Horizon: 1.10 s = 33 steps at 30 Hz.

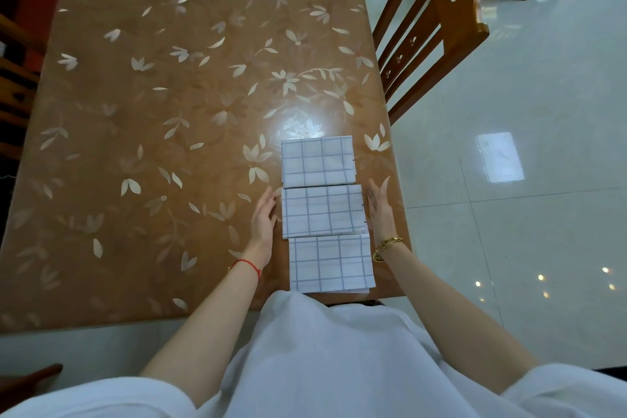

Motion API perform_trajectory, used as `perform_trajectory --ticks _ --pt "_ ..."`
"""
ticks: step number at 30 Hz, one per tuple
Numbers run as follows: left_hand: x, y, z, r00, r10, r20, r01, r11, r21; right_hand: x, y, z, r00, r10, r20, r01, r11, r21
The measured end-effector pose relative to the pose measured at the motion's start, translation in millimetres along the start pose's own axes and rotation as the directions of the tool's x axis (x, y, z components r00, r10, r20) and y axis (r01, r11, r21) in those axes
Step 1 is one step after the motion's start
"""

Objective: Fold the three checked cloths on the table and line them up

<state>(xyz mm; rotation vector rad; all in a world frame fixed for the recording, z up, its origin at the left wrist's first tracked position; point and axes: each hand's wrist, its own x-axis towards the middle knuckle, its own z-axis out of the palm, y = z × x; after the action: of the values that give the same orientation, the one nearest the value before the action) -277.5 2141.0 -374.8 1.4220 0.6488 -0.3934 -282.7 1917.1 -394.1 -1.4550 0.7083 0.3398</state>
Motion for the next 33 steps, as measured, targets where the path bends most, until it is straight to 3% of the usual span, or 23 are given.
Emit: perform_trajectory --ticks 13,26,33 --pt "-48.2 -47.4 -7.7 0.999 -0.044 0.014 0.044 0.999 -0.01 -62.5 53.4 -14.8 1.0 -0.012 0.009 0.011 0.998 0.069" --pt "-56.8 -47.2 -4.4 0.997 -0.059 0.056 0.062 0.997 -0.036 -70.7 48.6 -8.0 0.999 0.026 0.025 -0.029 0.991 0.133" --pt "-64.7 -50.0 -7.3 0.997 -0.082 0.004 0.083 0.996 -0.043 -80.1 47.8 -9.2 1.0 0.02 -0.02 -0.017 0.989 0.146"
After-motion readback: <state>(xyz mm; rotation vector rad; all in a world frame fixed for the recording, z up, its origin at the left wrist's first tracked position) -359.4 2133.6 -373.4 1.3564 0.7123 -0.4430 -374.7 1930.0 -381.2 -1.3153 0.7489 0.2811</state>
